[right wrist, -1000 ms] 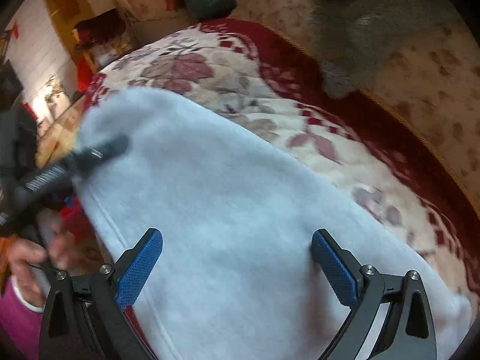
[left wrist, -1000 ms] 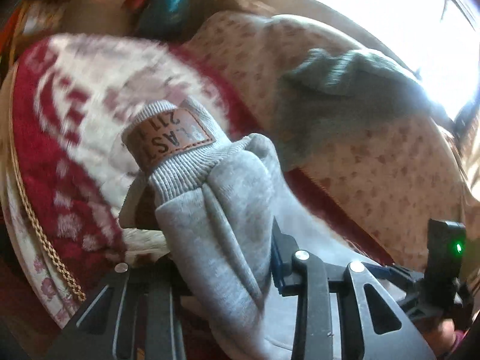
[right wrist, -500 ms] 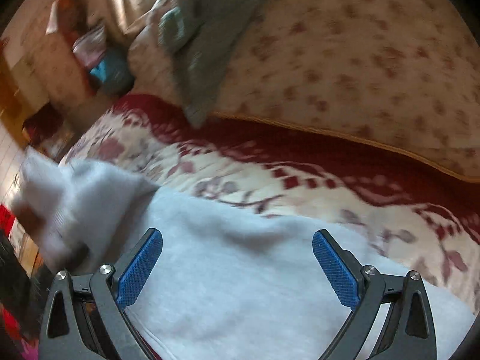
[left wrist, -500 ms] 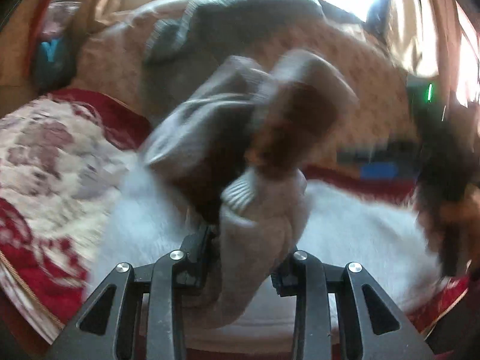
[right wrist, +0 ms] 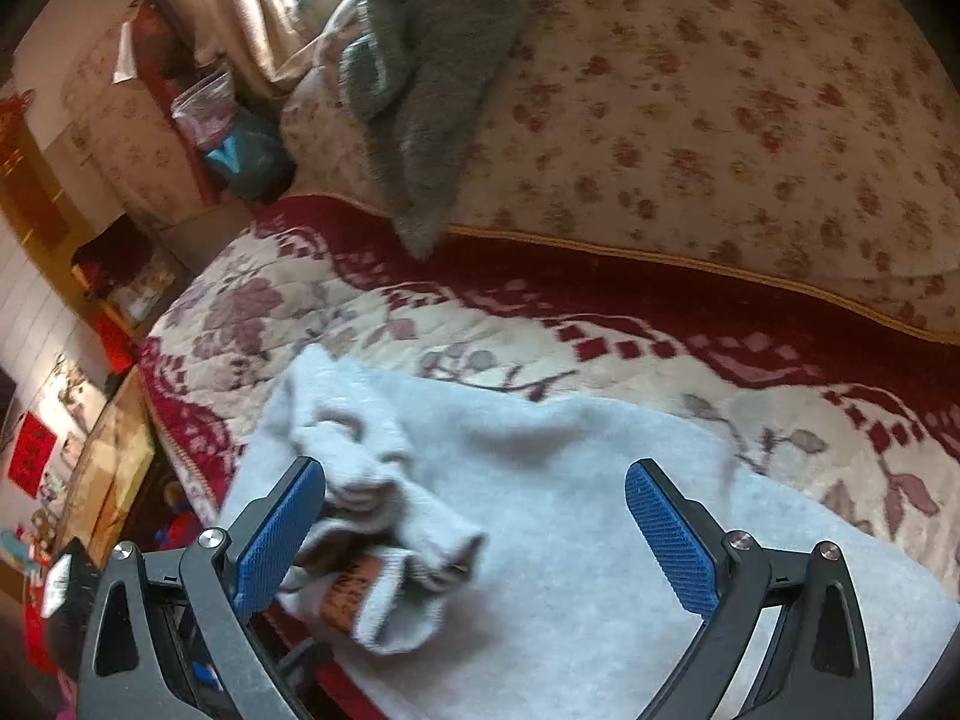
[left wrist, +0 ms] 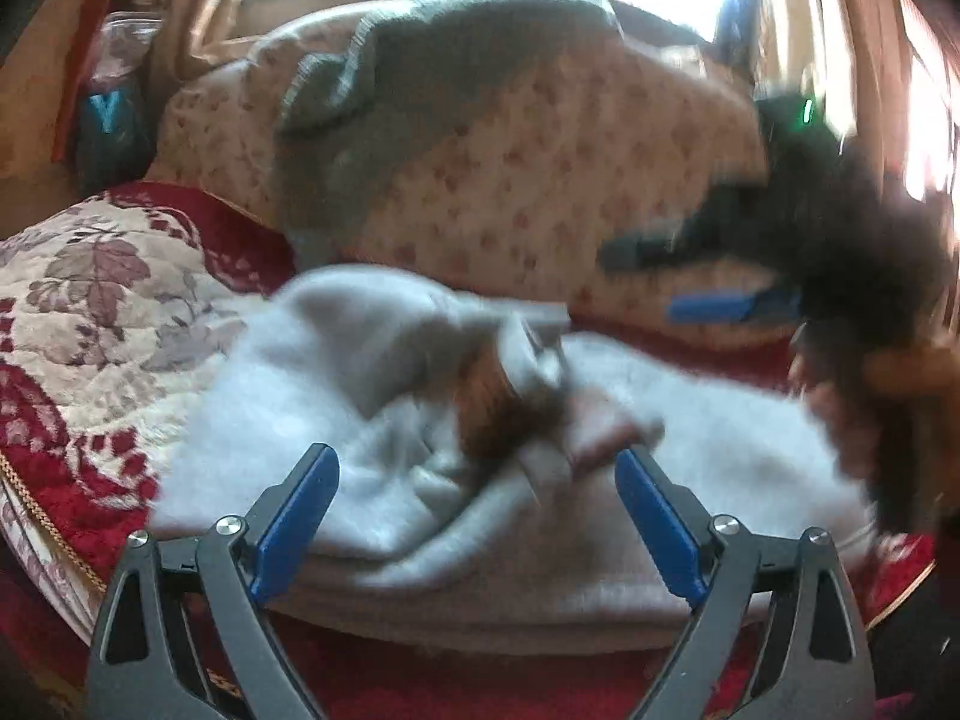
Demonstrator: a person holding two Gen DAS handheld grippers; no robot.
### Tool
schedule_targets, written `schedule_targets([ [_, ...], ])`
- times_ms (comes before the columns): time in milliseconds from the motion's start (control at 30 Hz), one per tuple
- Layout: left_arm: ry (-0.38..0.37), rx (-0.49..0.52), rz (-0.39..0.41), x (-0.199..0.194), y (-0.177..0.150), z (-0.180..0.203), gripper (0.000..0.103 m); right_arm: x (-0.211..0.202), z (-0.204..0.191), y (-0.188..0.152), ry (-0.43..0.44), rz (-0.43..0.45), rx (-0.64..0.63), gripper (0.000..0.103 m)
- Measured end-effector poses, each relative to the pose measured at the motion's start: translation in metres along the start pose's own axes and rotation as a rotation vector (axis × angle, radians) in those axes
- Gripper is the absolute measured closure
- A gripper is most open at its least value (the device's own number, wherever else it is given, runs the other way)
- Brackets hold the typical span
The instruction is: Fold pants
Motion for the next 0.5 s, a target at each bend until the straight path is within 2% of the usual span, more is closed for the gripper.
schedule_targets([
  [167, 0.028, -0.094, 0.02, 0.002, 0.033, -0.024, 0.01, 0.027, -0.024, 0.021, 0.027, -0.044, -0.098, 0.001],
  [267, 0.018, -0.131, -0.017, 0.018, 0.04, -0.032, 0.01, 0.045, -0.025, 0.034, 0.071, -0.066, -0.072, 0.001],
  [300, -0.012, -0.142, -0.035, 0.022, 0.039, -0.032, 0.01, 0.049, -0.025, 0.038, 0.09, -0.075, -0.054, 0.001],
  [367, -0.051, -0.131, -0.041, 0.022, 0.036, -0.031, 0.01, 0.053, -0.022, 0.042, 0.109, -0.078, -0.023, 0.001],
  [500, -0.111, -0.049, -0.051, 0.022, 0.023, -0.015, 0.01, 0.053, -0.017, 0.043, 0.092, -0.085, -0.018, 0.001],
])
Point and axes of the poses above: each gripper's, at about its wrist camera, not at the fingertips, and x roughly the way its jaws point, z to its right, y to its top, the point moved 1 cm from there along x, roughly the way its jaws point, and after that the axes turned 15 degrees about -x, right-handed, at the moved point
